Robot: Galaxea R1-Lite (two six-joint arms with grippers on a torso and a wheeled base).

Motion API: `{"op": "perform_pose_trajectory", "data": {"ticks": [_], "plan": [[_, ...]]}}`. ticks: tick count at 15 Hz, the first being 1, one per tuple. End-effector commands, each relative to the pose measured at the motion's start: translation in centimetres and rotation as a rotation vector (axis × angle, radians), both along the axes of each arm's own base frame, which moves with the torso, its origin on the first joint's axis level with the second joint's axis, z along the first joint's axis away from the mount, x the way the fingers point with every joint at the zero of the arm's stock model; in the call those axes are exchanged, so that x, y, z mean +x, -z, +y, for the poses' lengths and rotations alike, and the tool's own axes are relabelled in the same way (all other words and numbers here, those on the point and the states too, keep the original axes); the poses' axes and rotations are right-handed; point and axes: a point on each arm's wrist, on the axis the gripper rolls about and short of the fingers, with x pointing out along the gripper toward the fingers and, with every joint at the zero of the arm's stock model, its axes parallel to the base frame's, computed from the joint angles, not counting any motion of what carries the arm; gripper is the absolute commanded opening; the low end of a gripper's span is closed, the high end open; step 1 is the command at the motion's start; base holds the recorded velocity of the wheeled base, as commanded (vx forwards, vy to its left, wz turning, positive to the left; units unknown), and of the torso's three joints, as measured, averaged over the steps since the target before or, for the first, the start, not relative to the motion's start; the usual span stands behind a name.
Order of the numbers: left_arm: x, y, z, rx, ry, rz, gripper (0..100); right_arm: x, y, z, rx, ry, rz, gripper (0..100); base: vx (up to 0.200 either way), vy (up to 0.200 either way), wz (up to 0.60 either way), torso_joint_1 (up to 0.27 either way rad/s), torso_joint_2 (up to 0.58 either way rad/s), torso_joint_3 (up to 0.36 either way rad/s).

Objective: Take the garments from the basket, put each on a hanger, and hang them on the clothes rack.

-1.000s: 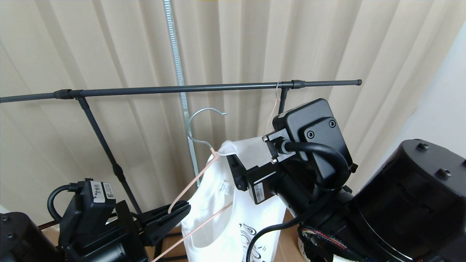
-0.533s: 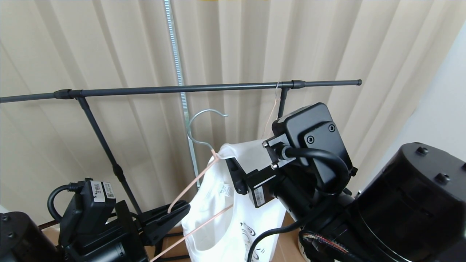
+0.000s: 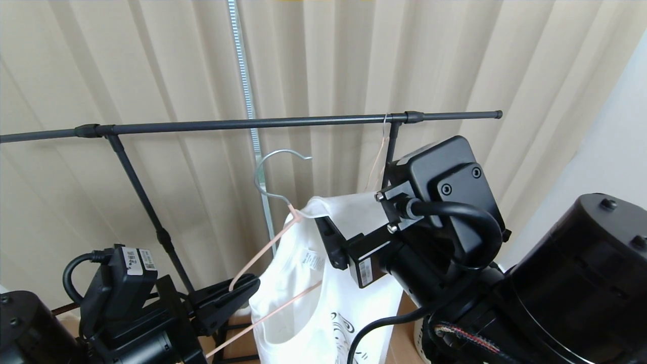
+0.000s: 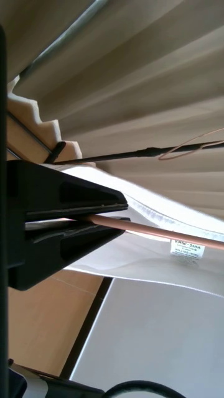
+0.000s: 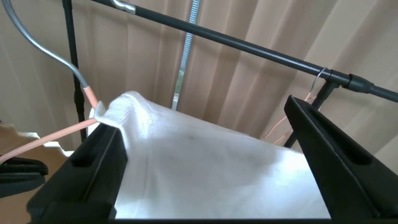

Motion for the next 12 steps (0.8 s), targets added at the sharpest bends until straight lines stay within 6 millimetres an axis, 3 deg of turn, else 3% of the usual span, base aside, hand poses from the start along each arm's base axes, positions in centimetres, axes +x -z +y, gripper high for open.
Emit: {"op": "perform_pose_trajectory", "data": {"ticks": [1, 8, 10, 12], "plan": [[0.0, -0.1, 0.0, -0.004, -0.001, -0.006, 0, -0.2, 0.1, -0.3, -0.009, -0.013, 0.002, 100, 0.0, 0.0, 0.0, 0.0, 0.0, 0.0], [0.1, -0.1, 0.0, -0.023, -0.001, 0.014, 0, -1.1, 1.0, -1.5, -0.059, -0.134, 0.007, 100, 0.0, 0.0, 0.0, 0.0, 0.0, 0.0], [0.0, -0.2, 0.0, -0.035, 0.0, 0.022, 0, -1.6, 1.0, -2.8, -0.085, -0.215, -0.01, 100, 0.0, 0.0, 0.0, 0.0, 0.0, 0.0], [0.0, -0.2, 0.0, -0.036, 0.003, 0.026, 0, -0.7, 1.1, -4.5, -0.118, -0.246, 0.003, 100, 0.0, 0.0, 0.0, 0.0, 0.0, 0.0]]}}
